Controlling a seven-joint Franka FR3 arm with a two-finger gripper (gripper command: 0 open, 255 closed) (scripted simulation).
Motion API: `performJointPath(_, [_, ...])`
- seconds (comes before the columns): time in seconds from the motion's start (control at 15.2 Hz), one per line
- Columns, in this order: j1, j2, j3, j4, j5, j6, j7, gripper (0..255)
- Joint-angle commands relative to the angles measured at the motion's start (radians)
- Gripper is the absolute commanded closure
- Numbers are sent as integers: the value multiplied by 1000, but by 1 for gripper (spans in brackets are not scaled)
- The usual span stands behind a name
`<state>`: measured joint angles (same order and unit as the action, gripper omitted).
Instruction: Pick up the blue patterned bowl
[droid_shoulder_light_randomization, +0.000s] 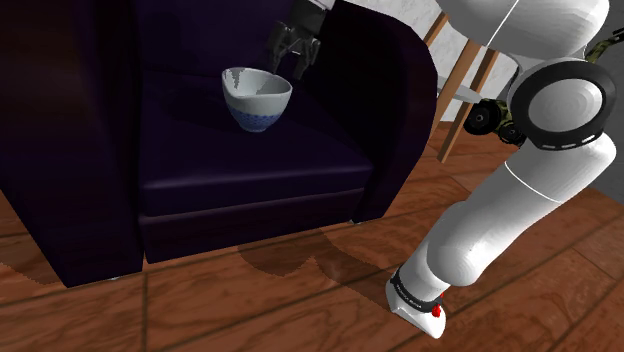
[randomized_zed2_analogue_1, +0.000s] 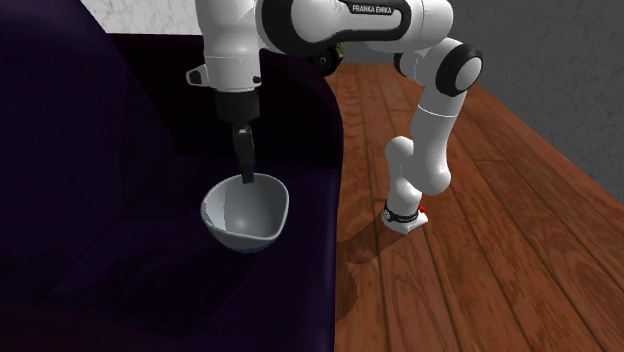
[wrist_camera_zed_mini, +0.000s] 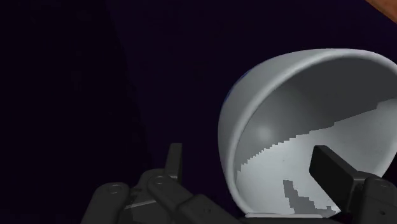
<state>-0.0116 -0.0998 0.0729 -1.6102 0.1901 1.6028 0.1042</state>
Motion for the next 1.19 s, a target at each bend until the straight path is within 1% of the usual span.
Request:
performJointPath(0.0, [-1,10,-1,-9,3,16,-2,0])
performJointPath(0.33, [0,-11,0,-108,6,93,-15,0])
performJointPath(0.46, [0,-11,0,-108,6,93,-15,0])
performJointPath(0.53, [0,-12,0,-111,6,94,-16,255])
performJointPath(1.12, [0,-11,0,-108,6,93,-15,255])
